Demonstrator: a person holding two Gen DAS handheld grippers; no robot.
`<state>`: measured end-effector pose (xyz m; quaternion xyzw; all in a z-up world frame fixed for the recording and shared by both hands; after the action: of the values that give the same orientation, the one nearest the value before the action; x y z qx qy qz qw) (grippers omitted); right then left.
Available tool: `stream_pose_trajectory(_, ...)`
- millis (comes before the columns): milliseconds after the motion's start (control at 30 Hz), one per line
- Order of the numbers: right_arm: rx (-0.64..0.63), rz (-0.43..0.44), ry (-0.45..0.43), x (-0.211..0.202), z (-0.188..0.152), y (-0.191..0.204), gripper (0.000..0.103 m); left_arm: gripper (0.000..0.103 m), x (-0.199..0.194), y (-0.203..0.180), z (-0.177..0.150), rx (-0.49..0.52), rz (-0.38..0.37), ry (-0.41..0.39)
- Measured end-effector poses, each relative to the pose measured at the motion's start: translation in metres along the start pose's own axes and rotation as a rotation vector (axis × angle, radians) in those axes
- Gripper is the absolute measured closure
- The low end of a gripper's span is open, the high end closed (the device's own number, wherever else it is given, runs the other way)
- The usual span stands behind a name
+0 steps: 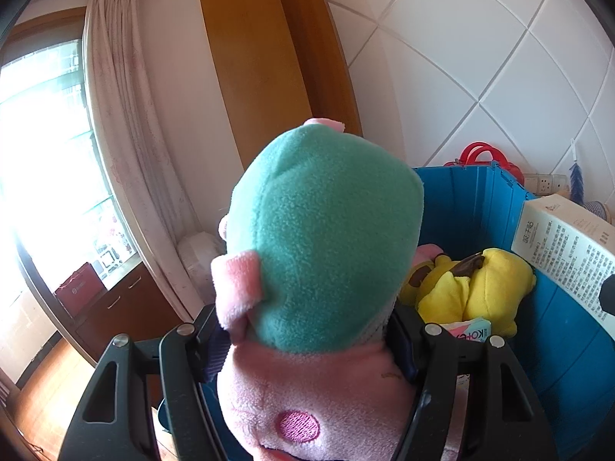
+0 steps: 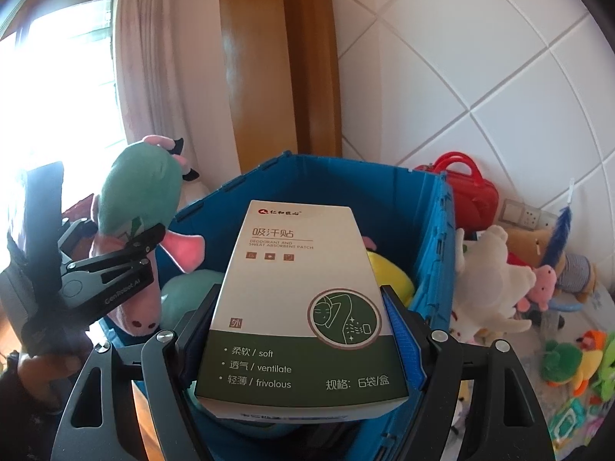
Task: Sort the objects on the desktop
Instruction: 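Hold the Peppa Pig and green-white box above the blue crate with both tools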
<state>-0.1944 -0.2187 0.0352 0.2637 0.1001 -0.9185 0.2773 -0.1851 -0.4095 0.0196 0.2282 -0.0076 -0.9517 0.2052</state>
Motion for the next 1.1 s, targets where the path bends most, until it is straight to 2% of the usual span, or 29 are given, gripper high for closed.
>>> stream_pose_trajectory(1100,0.008,-0.023,0.013,-0.008,-0.005,0.001,0.025,0.035,-0.011,-0.010,-0.007,0.029,-0.022,-0.006)
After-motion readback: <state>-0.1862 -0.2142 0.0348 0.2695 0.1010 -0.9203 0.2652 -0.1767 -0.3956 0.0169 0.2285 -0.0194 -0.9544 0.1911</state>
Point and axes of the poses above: each gripper's, at about its wrist camera, not at the fingertips, and x roughly the way its jaws point, y to its left, z to its top, the point moved 7 cm from there along x, roughly the way its jaws point, and after that the axes turned 7 degrees about -x, right-handed, at the moved point
